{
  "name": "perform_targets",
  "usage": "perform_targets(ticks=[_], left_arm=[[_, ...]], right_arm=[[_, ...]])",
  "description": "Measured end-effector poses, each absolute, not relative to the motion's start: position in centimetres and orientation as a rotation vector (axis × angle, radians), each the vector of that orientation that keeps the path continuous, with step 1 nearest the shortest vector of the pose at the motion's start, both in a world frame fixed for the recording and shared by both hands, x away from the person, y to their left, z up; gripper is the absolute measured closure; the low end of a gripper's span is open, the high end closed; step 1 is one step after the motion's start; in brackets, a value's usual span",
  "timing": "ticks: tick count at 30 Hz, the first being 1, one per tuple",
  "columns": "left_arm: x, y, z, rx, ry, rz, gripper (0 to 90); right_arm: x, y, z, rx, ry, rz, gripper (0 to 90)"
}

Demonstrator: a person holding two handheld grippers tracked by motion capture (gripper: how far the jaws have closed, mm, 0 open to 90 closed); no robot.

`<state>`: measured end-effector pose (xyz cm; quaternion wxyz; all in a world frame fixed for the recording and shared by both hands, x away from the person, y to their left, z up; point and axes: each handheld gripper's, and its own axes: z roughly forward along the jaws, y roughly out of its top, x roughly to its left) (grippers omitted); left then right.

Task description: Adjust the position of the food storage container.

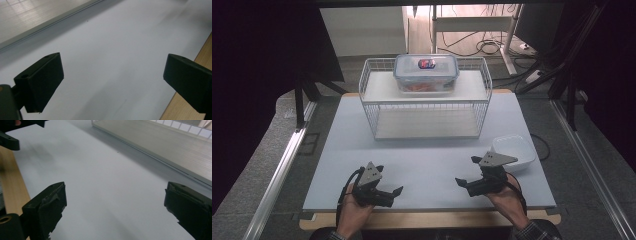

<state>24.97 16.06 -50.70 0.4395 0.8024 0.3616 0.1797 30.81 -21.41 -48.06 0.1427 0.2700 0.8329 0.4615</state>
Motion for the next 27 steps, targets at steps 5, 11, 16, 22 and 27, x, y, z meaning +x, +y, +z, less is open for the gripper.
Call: perform_targets(ticks=[5, 11, 16, 22, 27], left_arm=[[25.1, 16.1, -50.9, 2.0, 0.899, 0.439, 2.7], [25.2, 16.3, -50.9, 1.983, 0.906, 0.433, 2.7], [25.2, 16.3, -51.0, 1.984, 0.907, 0.43, 2.7], [25.2, 16.3, -51.0, 1.98, 0.907, 0.431, 2.7], [25.3, 16.3, -51.0, 1.982, 0.907, 0.43, 2.8]], right_arm=[[31.3, -21.7, -48.1, 0.834, 2.386, 1.3, 0.9], [32.1, -23.1, -47.2, 0.924, 2.33, 1.273, 0.8], [33.0, -25.3, -45.6, 1.031, 2.27, 1.252, 11.6], [34.1, -27.9, -44.6, 1.097, 2.2, 1.238, 39.2], [35.3, -30.3, -44.3, 1.152, 2.183, 1.185, 62.2]])
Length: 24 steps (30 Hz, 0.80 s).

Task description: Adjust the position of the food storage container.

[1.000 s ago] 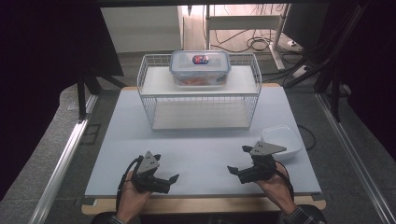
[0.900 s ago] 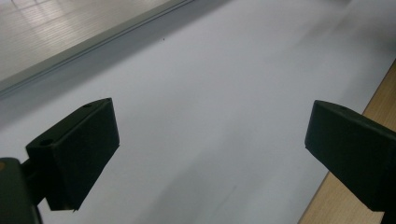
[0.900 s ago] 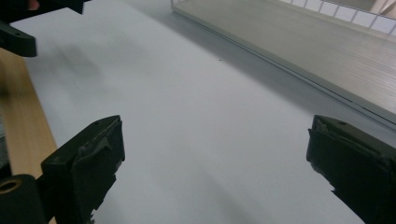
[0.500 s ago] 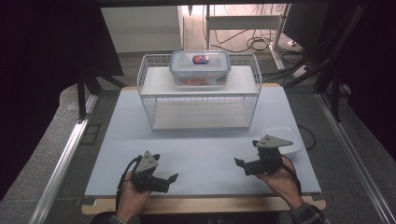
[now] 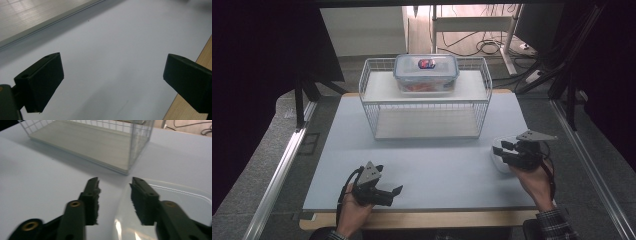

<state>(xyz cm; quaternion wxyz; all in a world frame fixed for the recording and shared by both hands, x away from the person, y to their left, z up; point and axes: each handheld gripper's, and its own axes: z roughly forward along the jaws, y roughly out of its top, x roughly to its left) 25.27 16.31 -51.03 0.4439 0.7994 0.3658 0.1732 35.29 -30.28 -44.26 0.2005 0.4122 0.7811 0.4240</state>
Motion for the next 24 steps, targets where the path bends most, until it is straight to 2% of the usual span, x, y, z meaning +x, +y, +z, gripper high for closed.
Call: perform_targets(ticks=[11, 24], left_arm=[[25.3, 16.2, -51.1, 1.99, 0.905, 0.435, 2.9], [25.3, 16.1, -51.1, 2.004, 0.901, 0.447, 3.6]], right_arm=[[36.5, -35.3, -44.0, 1.284, 2.073, 1.111, 89.2], [37.4, -39.0, -45.5, 1.395, 1.974, 1.011, 89.8]])
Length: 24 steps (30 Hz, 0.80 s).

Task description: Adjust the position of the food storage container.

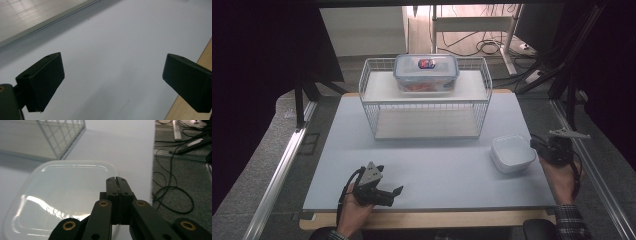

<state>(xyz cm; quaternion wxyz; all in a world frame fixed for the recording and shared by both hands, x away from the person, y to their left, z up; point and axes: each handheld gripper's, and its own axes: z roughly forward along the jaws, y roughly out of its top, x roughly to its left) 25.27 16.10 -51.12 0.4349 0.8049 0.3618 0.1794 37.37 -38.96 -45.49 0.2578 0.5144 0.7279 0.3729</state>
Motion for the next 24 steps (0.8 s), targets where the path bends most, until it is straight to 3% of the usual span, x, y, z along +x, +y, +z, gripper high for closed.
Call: perform_targets(ticks=[9, 24], left_arm=[[25.3, 15.8, -51.3, 2.029, 0.884, 0.454, 3.6], [25.3, 15.7, -51.4, 2.043, 0.877, 0.433, 3.6]], right_arm=[[38.1, -40.1, -46.9, 1.429, 1.974, 0.943, 89.7], [38.0, -37.4, -47.4, 1.369, 2.09, 0.958, 89.7]])
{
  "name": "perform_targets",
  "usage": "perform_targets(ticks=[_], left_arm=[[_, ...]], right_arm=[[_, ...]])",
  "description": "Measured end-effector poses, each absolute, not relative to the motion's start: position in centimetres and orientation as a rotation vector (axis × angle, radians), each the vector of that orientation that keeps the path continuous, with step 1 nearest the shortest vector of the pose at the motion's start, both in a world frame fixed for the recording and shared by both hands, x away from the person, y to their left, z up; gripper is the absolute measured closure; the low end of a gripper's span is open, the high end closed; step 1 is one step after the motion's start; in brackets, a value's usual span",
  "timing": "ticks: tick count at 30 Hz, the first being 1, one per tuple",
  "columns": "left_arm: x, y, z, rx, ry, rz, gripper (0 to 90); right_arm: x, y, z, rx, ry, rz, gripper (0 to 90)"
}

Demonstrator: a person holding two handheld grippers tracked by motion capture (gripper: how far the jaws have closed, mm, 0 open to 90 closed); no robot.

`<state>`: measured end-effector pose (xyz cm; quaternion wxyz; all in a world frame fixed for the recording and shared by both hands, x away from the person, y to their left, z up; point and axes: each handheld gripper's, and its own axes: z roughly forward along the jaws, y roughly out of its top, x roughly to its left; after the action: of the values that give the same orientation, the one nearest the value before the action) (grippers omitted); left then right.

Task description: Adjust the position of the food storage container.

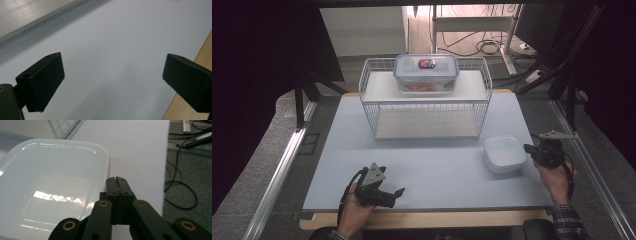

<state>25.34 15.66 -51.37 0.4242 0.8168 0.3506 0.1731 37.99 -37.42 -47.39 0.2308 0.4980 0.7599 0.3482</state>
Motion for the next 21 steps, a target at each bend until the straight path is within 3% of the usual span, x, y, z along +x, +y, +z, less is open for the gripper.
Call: perform_targets(ticks=[21], left_arm=[[25.4, 15.5, -51.5, 2.056, 0.872, 0.433, 3.6]], right_arm=[[37.7, -29.7, -47.7, 1.187, 2.302, 1.04, 89.5]])
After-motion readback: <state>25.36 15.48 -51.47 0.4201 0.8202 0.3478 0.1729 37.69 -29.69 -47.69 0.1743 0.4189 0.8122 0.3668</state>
